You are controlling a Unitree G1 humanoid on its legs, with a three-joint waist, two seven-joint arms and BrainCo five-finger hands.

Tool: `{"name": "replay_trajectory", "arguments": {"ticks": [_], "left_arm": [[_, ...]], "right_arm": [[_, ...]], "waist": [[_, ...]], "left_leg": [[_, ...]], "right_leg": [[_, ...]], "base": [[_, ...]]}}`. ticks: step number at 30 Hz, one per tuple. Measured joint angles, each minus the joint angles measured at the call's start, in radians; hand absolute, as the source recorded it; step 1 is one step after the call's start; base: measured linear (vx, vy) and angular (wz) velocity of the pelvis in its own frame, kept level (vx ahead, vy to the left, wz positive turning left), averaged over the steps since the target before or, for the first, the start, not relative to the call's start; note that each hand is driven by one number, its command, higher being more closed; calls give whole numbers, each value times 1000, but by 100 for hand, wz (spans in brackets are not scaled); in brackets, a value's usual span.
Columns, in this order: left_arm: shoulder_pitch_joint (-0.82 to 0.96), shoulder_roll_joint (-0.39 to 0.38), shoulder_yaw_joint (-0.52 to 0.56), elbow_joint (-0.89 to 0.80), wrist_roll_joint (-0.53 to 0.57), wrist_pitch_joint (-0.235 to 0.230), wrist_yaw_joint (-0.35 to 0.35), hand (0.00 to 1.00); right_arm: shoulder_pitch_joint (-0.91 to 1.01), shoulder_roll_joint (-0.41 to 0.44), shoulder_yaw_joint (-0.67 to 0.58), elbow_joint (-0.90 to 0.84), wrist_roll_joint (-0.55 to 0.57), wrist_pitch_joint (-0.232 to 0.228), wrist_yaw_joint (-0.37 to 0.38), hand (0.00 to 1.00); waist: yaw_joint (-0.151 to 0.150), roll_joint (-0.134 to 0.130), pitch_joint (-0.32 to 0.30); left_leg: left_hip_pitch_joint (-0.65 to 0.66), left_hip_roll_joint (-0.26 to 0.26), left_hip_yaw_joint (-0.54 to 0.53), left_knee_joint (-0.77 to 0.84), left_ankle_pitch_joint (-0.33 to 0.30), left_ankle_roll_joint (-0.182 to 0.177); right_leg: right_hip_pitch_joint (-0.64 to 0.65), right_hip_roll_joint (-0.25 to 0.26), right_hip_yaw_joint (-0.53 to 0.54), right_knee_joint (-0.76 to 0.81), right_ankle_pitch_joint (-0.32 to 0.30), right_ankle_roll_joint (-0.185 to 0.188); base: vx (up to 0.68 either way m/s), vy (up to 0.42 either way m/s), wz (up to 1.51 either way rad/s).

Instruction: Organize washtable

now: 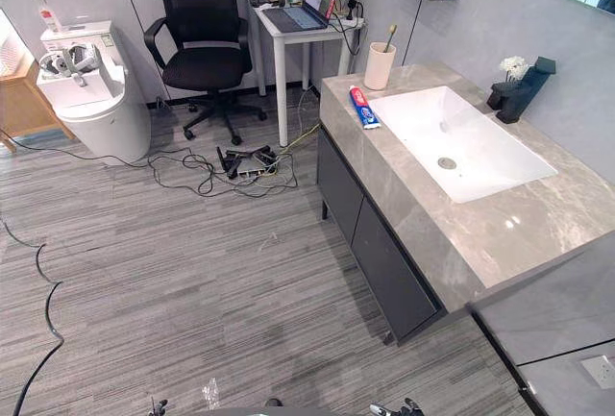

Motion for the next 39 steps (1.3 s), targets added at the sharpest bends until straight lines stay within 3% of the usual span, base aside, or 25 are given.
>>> {"name": "replay_trajectory", "arguments": {"ticks": [7,8,10,11,13,14,15,16,18,21,22,24,25,28,30,31,32,33,34,35,36,37,38,39], "left_arm": [[0,4,0,-3,-23,-8,8,0],[-4,4,1,-5,-25,-9,8,0],[-15,4,2,-12,-27,-9,9,0],[-14,3,8,-19,-27,-9,10,0],[-14,-2,19,-29,-28,-9,10,0],[-14,-8,24,-28,-27,-8,10,0],[-7,-12,28,-28,-27,-7,9,0],[-5,-14,29,-28,-26,-6,7,0],[-3,-10,59,-48,-24,-4,6,0],[-14,-23,94,-55,-23,-2,5,0],[-23,-37,107,-65,-23,-2,6,0],[-40,-45,108,-69,-16,2,6,0],[-67,-65,107,-73,-11,3,6,0],[-86,-87,107,-81,-3,3,6,0],[-69,-88,113,-80,10,5,4,0],[-62,-91,126,-80,11,5,3,0],[-65,-110,178,-68,12,12,-9,0],[-62,-128,231,-70,11,18,-11,0],[-62,-126,245,-75,12,17,-13,0],[-66,-117,251,-81,11,18,-14,0],[-62,-102,246,-81,10,19,-13,0],[-59,-96,242,-83,10,19,-13,0],[-57,-84,234,-87,10,18,-13,0],[-58,-81,233,-87,10,18,-11,0]], "right_arm": [[-2,12,-24,0,0,0,0,0],[-3,16,-43,0,-1,0,0,0],[-8,22,-71,0,0,1,0,0],[-8,22,-89,0,0,2,0,0],[17,30,-125,-4,3,5,0,0],[17,29,-132,-13,8,6,0,0],[25,29,-133,-49,11,5,3,0],[33,31,-139,-71,15,3,4,0],[47,60,-149,-78,29,0,1,0],[59,69,-161,-100,34,-8,3,0],[65,67,-171,-110,37,-7,3,0],[65,62,-170,-113,38,-6,4,0],[65,59,-170,-115,37,-4,3,0],[77,59,-169,-140,37,6,3,0],[90,67,-170,-151,36,7,0,0],[101,70,-171,-152,36,7,0,0],[104,63,-201,-165,36,8,5,0],[98,51,-192,-201,38,8,5,0],[95,58,-179,-218,40,7,3,0],[89,67,-170,-214,47,1,0,0],[66,67,-165,-183,60,1,-1,0],[53,68,-165,-162,71,3,-1,0],[32,78,-151,-141,79,3,-2,0],[22,79,-130,-140,79,0,-2,0]], "waist": [[2,-8,8],[3,-19,9],[6,-13,30],[24,-14,40],[30,-7,43],[31,-1,51],[31,1,58],[30,15,61],[30,-19,62],[27,-19,62],[26,-11,61],[25,2,62],[24,24,73],[20,39,82],[10,33,53],[1,32,40],[-11,47,19],[-12,72,16],[-4,73,19],[4,57,39],[20,42,48],[28,33,49],[33,5,50],[32,6,53]], "left_leg": [[-55,-16,-40,9,-2,3],[-91,-25,-47,60,-15,19],[-155,-41,-65,196,-87,31],[-194,-54,-63,296,-149,44],[-217,-59,-52,439,-258,75],[-208,-63,-54,467,-283,87],[-178,-70,-59,489,-307,96],[-145,-76,-65,488,-321,97],[-50,-88,-93,448,-345,107],[37,-88,-137,372,-342,113],[84,-82,-168,329,-337,119],[123,-71,-201,286,-338,118],[171,-53,-237,250,-342,109],[244,-40,-251,251,-359,77],[284,-41,-232,343,-386,27],[282,-45,-214,395,-391,15],[240,-47,-158,579,-377,-8],[111,-18,-113,853,-219,-115],[39,-7,-91,986,-178,-136],[-101,73,-20,1262,-196,-117],[-164,113,5,1354,-215,-88],[-205,133,4,1386,-227,-70],[-275,160,-19,1384,-251,-62],[-336,183,-57,1326,-282,-75]], "right_leg": [[-27,-19,-56,0,-13,13],[-32,-30,-78,7,-21,21],[-26,-51,-108,25,-41,35],[-19,-65,-125,53,-67,53],[-12,-108,-156,207,-126,142],[-45,-114,-145,321,-133,132],[-149,-138,-110,591,-97,59],[-223,-143,-78,756,-82,4],[-321,-118,-77,931,-102,22],[-372,-60,-114,875,-147,16],[-402,-3,-137,775,-171,6],[-440,49,-134,650,-168,-7],[-477,97,-137,527,-134,-53],[-530,120,-211,418,-55,-123],[-534,148,-360,387,22,-268],[-517,172,-379,353,41,-303],[-481,223,-355,316,62,-370],[-437,274,-309,295,29,-366],[-407,296,-273,276,21,-369],[-295,340,-197,224,9,-360],[-232,356,-124,207,9,-357],[-199,359,-83,195,10,-357],[-130,357,3,176,10,-353],[-69,353,83,158,7,-314]], "base": [[-28,-8,25],[77,36,59],[100,84,52],[126,142,35],[132,126,41],[114,85,27],[177,115,17],[268,145,19],[347,119,20],[465,72,25],[394,43,35],[518,39,56],[552,27,72],[747,13,58],[705,-6,23],[832,-20,7],[824,29,-45],[974,21,-75],[933,19,-137],[762,-28,-148],[770,-12,-156],[592,31,-163],[688,96,-179],[764,180,-179]]}}
